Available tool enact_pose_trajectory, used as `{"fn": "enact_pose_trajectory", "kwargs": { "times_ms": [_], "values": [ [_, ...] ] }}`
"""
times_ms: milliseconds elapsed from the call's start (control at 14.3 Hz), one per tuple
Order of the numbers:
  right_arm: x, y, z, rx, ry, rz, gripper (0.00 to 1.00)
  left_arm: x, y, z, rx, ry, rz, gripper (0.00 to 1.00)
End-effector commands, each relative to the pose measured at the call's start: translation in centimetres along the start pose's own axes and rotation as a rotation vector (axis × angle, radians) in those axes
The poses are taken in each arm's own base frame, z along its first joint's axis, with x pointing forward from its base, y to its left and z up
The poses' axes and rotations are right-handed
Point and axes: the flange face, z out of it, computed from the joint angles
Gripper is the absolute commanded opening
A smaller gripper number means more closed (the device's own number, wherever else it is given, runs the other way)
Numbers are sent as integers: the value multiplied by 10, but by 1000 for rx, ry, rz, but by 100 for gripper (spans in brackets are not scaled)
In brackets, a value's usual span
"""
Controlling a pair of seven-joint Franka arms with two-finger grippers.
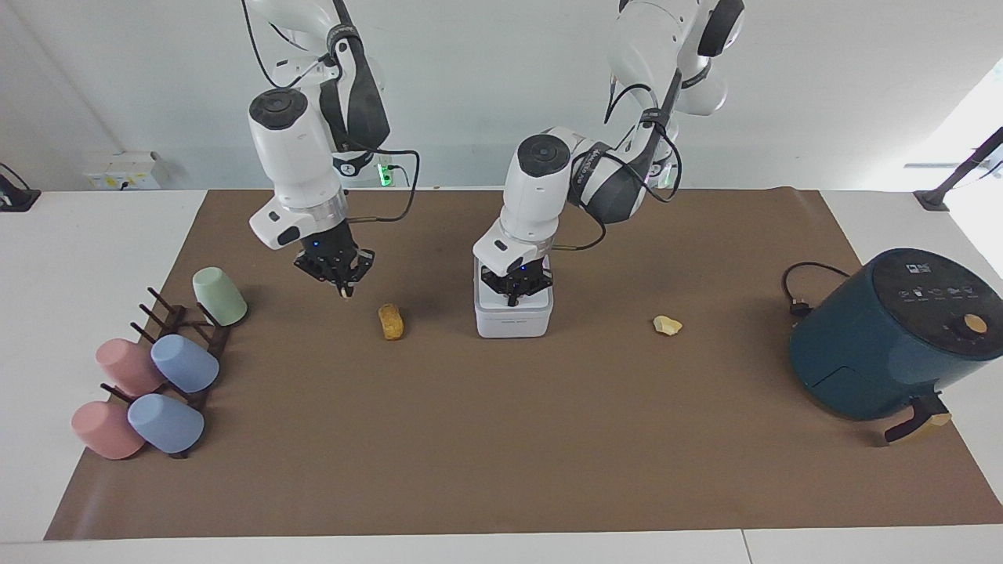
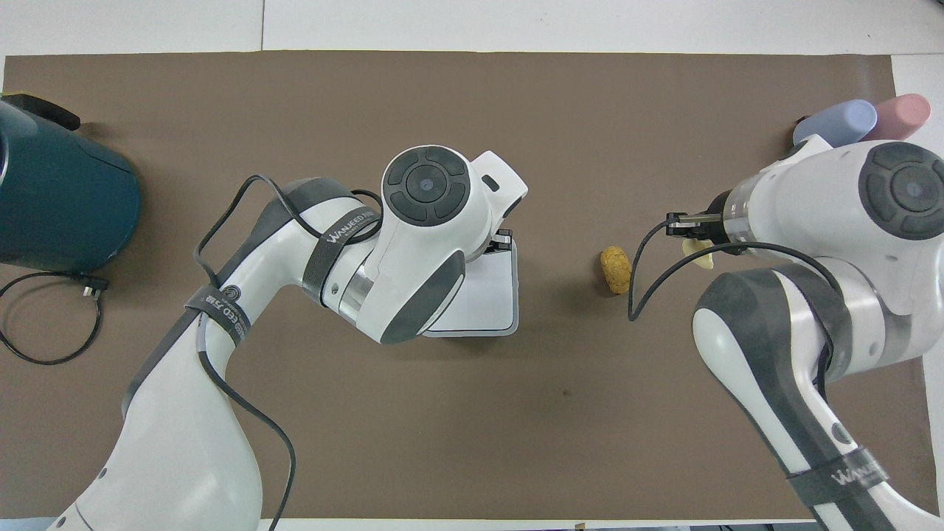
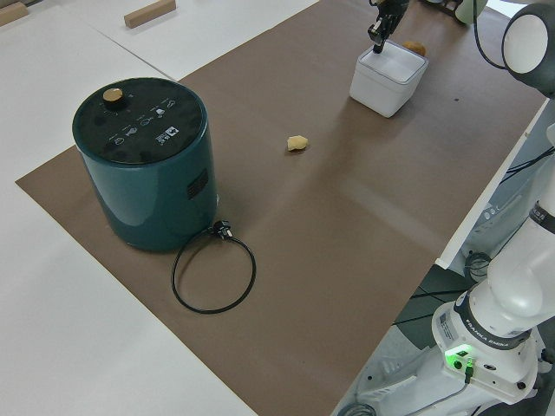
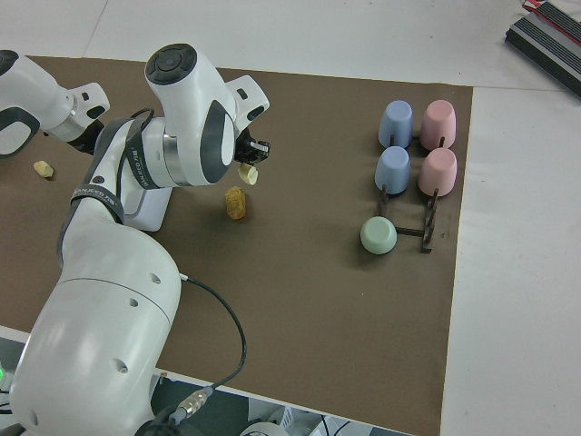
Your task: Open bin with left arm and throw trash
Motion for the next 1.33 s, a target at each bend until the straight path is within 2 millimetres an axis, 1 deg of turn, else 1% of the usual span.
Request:
{"fn": "enact_pose_trajectory", "kwargs": {
  "times_ms": [0,70,210,350,490,560,630,770,840,911,981,1051,1121,1261],
  "values": [
    [1,-7,-3,19,14,42,0,-5,-7,42,43,-7,18,0],
    [1,-7,-3,19,16,42,0,-3,-8,37,44,-10,15,0],
    [1,-7,-3,19,16,42,0,-1,-16,9,46,-15,8,0],
    [0,-8,-3,20,16,40,0,-4,-24,-19,35,-24,-6,0],
    [0,-8,-3,20,16,40,0,-6,-26,-51,7,-27,-24,0],
    [0,-8,-3,20,16,40,0,-8,-27,-61,6,-34,-28,0],
    [0,-13,-3,22,17,33,0,-8,-31,-75,-6,-40,-41,0],
    [3,-17,-10,29,29,48,0,-11,-33,-99,-17,-40,-45,0],
    [3,-25,-12,36,32,65,0,-15,-37,-109,-10,-45,-45,0],
    [3,-35,-15,64,30,99,0,-17,-45,-120,-7,-51,-43,0],
    [0,-43,-16,94,23,128,0,-18,-56,-133,-15,-61,-38,0],
    [-2,-56,-18,119,38,137,0,-22,-65,-150,-31,-64,-20,0],
    [-5,-70,-18,134,48,148,0,-24,-80,-163,-37,-73,-6,0],
    [-15,-107,-13,174,60,215,0,-24,-110,-182,-31,-91,16,0]
  ]
}}
